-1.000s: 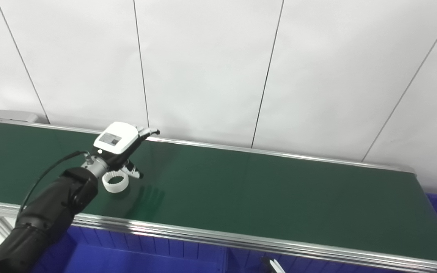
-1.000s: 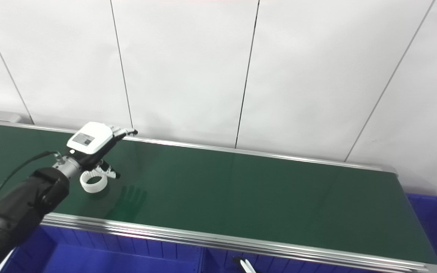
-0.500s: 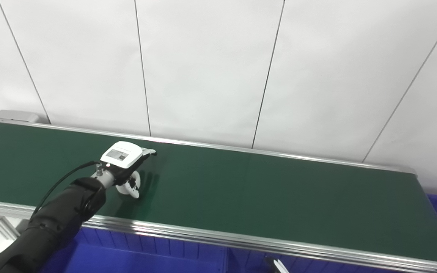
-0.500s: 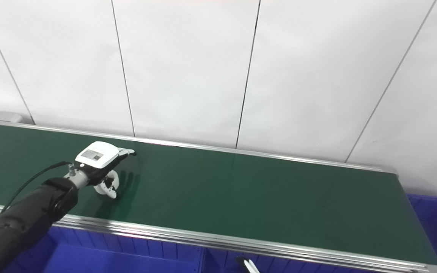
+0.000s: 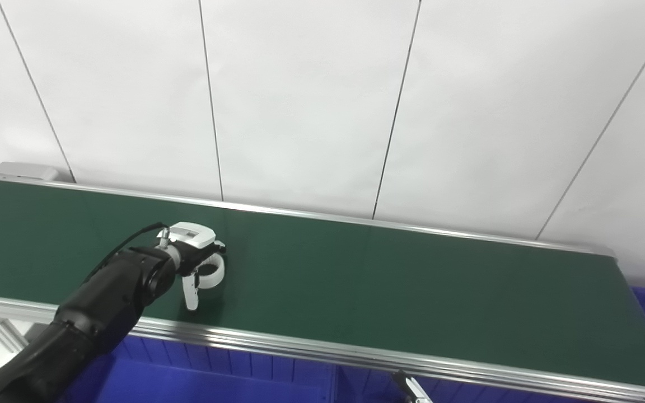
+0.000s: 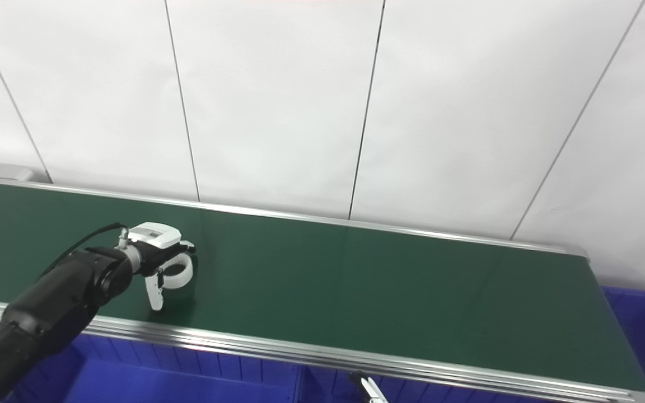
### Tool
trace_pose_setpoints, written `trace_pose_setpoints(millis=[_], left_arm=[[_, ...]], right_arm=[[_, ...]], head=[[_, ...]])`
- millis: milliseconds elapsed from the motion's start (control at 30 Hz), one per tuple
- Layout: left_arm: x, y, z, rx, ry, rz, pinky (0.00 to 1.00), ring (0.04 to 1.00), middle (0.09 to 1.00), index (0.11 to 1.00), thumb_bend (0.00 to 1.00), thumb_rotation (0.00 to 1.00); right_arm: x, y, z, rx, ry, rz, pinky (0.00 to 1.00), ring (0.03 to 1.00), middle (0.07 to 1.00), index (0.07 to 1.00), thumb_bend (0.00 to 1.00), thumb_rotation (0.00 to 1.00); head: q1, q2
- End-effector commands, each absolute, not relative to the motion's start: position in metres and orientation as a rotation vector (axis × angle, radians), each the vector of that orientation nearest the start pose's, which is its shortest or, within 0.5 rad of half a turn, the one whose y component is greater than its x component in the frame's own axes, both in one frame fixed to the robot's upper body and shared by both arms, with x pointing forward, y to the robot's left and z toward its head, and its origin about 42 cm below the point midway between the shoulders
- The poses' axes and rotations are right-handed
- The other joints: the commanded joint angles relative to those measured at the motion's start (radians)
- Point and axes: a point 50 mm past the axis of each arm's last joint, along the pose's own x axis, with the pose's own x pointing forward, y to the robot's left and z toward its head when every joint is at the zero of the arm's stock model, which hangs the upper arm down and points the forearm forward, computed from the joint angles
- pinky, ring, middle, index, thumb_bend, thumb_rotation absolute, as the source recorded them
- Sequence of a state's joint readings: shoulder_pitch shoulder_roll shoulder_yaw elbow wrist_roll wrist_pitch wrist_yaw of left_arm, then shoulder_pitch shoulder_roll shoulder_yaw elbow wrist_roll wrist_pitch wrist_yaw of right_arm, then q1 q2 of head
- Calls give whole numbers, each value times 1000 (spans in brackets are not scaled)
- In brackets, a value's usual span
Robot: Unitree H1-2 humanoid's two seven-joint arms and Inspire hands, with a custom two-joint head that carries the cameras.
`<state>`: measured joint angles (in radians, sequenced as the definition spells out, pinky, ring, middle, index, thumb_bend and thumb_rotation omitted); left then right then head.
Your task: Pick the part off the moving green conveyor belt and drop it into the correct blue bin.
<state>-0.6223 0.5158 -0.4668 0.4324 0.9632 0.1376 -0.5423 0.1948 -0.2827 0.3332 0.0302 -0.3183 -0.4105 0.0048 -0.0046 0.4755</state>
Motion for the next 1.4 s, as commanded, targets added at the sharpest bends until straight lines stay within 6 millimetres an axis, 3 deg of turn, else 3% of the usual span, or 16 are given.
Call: trace_pose_setpoints(millis=[0,100,167,200,233,267,300,333,367,400,533,600,767,1367], left_arm=[[466,293,203,1684,263,-478,514,778,877,865,800,0],[464,290,204,1675,235,-481,489,697,859,825,788,0],[464,289,203,1675,208,-481,395,567,819,813,746,0],[463,288,201,1663,183,-473,387,556,815,810,742,0],[462,288,200,1654,161,-465,337,489,767,763,726,0],[462,288,199,1648,146,-460,308,469,744,734,582,0],[461,287,197,1647,117,-442,283,457,705,706,515,0],[461,286,193,1651,69,-415,280,456,698,702,508,0],[460,286,188,1644,13,-385,261,452,600,668,507,0],[458,285,182,1627,-51,-344,235,448,535,579,507,0],[455,283,161,1605,-295,-191,212,440,495,443,509,0],[455,283,152,1592,-373,-148,209,409,499,493,503,0],[457,282,140,1573,-472,-67,188,416,516,495,502,0],[466,289,147,1538,-448,-33,196,444,509,471,504,0]], right_arm=[[194,-213,70,-457,-265,455,889,942,978,957,436,1000],[196,-213,72,-458,-268,454,888,941,977,957,430,1000],[197,-213,73,-455,-270,453,886,940,975,954,430,998],[197,-212,74,-453,-271,451,885,940,975,953,430,997],[197,-212,74,-453,-272,451,887,941,974,952,429,994],[197,-212,74,-453,-272,450,887,942,974,952,427,991],[197,-212,75,-452,-274,450,884,940,973,950,422,983],[197,-212,75,-448,-276,451,884,940,973,950,421,981],[198,-212,75,-448,-278,451,880,937,971,948,416,970],[198,-212,76,-450,-279,452,878,935,970,946,412,963],[199,-213,76,-450,-283,448,890,940,967,943,414,960],[199,-213,77,-449,-285,445,891,940,965,942,418,959],[200,-213,82,-463,-288,442,880,937,964,940,423,967],[199,-210,87,-461,-286,441,885,940,964,942,396,955]], head=[[1,0],[3,-1],[-1,-3],[-5,-1],[-8,0],[-9,0],[-10,0],[-11,-1],[-12,-4],[-13,-4],[-19,-5],[-22,-5],[-22,-3],[-28,3]])
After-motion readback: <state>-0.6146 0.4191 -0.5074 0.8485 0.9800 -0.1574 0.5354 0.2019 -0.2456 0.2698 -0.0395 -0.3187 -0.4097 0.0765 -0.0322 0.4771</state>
